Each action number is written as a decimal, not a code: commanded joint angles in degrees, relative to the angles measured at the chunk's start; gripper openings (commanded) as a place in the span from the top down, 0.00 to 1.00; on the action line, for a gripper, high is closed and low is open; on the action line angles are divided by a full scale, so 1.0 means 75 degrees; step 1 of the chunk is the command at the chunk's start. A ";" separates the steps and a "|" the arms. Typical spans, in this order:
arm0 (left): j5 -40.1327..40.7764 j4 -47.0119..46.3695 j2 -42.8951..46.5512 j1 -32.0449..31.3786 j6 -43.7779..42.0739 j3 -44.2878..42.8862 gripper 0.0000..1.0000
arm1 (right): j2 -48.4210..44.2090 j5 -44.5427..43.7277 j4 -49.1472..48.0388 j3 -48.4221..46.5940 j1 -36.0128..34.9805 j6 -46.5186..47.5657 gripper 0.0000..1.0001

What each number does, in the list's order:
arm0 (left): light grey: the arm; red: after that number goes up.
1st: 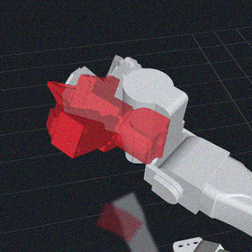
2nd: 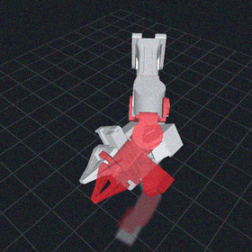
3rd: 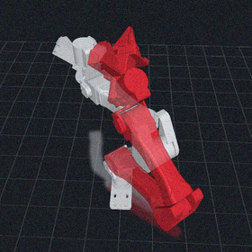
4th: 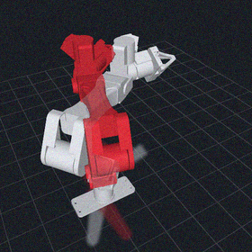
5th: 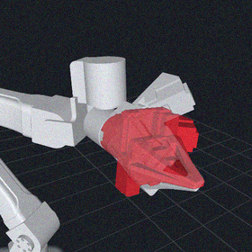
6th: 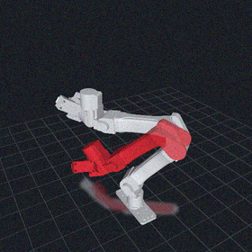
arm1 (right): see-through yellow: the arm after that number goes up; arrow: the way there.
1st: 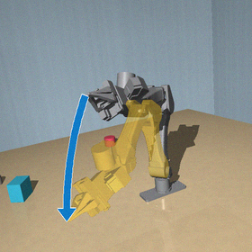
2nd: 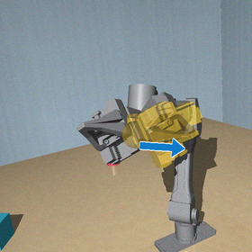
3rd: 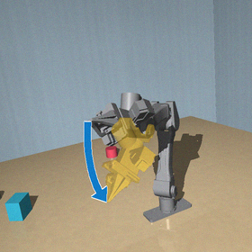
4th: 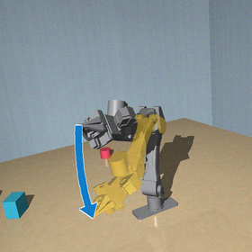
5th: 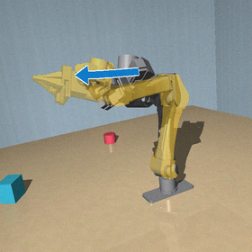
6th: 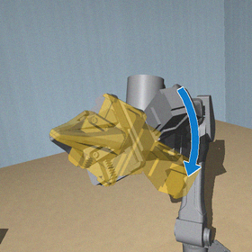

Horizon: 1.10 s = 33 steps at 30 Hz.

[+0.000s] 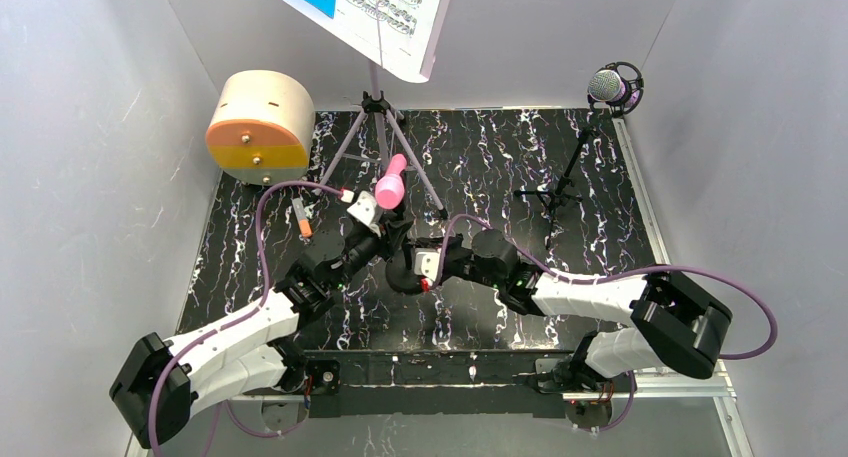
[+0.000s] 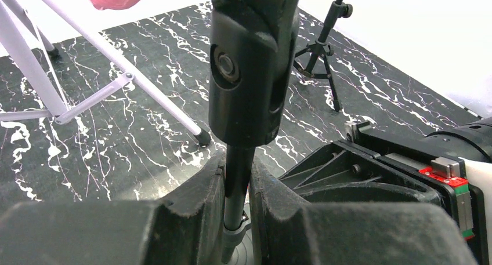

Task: Pack up the instrument practice props
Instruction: Unscrew the knob on the microphone stand.

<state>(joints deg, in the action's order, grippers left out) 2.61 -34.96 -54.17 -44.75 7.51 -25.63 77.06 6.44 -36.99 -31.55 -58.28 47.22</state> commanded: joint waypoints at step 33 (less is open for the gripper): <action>0.0302 0.1497 -0.0116 -0.0031 0.1196 -0.0803 1.00 | 0.5183 -0.5318 -0.8146 0.0573 -0.2623 0.7811 0.99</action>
<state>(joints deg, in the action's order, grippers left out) 6.59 -24.99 -55.99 -44.36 13.52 -31.75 110.02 -35.05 -89.80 -28.34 -76.55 105.14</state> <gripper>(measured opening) 0.157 0.101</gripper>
